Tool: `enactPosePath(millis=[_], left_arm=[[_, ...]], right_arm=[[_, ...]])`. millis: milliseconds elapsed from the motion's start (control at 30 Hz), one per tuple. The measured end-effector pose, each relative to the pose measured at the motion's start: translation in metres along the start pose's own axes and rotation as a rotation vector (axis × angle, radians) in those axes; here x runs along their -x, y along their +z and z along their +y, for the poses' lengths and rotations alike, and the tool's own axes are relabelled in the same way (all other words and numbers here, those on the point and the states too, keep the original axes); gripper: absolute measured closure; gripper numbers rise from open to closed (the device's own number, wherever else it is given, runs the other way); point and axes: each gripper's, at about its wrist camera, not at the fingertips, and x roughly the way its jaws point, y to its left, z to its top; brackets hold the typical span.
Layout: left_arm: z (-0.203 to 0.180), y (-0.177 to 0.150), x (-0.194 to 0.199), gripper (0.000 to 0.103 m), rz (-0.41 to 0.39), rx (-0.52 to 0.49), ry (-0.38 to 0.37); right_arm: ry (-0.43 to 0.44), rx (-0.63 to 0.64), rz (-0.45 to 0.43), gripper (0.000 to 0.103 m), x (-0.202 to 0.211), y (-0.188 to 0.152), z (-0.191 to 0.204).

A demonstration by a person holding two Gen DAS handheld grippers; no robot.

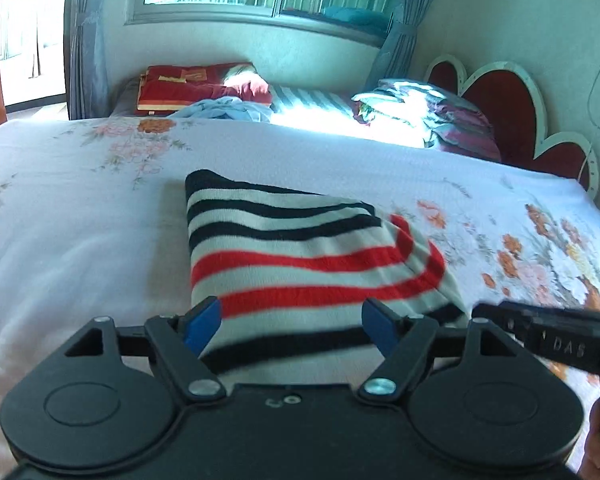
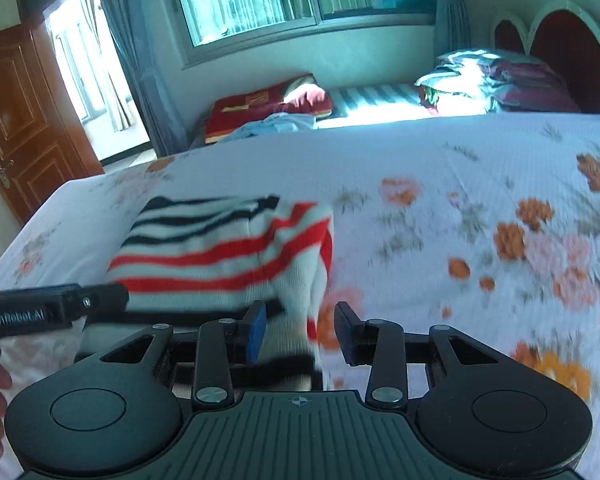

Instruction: Fold small clothes

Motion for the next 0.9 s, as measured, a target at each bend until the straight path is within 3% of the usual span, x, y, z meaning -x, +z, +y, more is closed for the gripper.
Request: enactPosePath(millis=[100, 200, 333, 567, 700, 900], left_arm=[[0.001, 0.003, -0.022, 0.026, 0.030, 0.002, 0.031], [0.000, -0.002, -0.032, 0.017, 0.018, -0.036, 0.069], [0.000, -0.005, -0.036, 0.000, 0.043, -0.035, 0.065], [0.012, -0.006, -0.032, 0.000, 0.096, 0.083, 0.090], [0.006, -0.012, -0.017, 0.000, 0.089, 0.145, 0.199], [-0.008, -0.016, 0.002, 0.001, 0.076, 0.119, 0.316]], right_arm=[[-0.028, 0.018, 0.001, 0.064, -0.024, 0.012, 0.005], [-0.087, 0.035, 0.049, 0.064, -0.050, 0.011, 0.005], [-0.092, 0.018, 0.062, 0.064, -0.063, 0.000, -0.005], [-0.094, 0.011, 0.060, 0.064, -0.065, -0.002, -0.005], [-0.104, 0.017, 0.054, 0.064, -0.065, -0.003, -0.001], [-0.095, 0.032, 0.057, 0.064, -0.062, -0.001, -0.001]])
